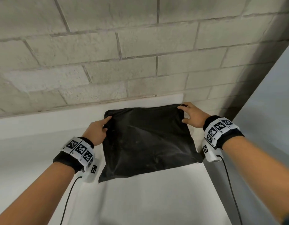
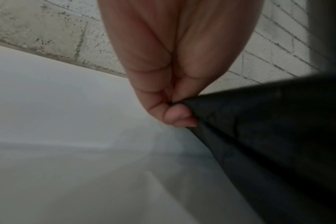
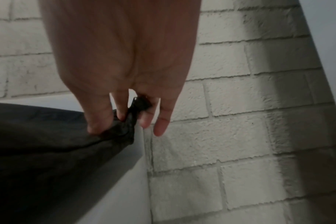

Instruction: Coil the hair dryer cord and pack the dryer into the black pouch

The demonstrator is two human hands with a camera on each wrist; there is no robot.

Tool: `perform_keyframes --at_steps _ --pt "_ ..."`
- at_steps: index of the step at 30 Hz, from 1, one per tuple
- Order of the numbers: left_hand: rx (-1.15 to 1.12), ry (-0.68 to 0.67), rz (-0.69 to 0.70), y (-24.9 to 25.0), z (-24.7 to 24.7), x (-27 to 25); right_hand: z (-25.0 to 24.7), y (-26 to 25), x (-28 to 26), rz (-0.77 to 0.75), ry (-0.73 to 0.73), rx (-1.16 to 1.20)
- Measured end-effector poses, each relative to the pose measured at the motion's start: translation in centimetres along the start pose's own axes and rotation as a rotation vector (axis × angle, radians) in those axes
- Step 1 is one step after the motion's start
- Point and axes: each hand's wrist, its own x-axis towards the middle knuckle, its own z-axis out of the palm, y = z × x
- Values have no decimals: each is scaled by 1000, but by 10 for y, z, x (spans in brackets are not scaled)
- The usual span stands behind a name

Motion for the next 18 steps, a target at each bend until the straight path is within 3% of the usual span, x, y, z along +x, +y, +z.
perform_keyframes --at_steps 7,12,18 --pt "37 19 -41 -4 4 6 14 3 9 90 -233 -138" --pt "47 -107 -54 -14 0 1 7 -6 -3 86 -125 -103" --pt "28 19 -23 -13 -7 -21 -5 -24 -41 82 -6 -112"
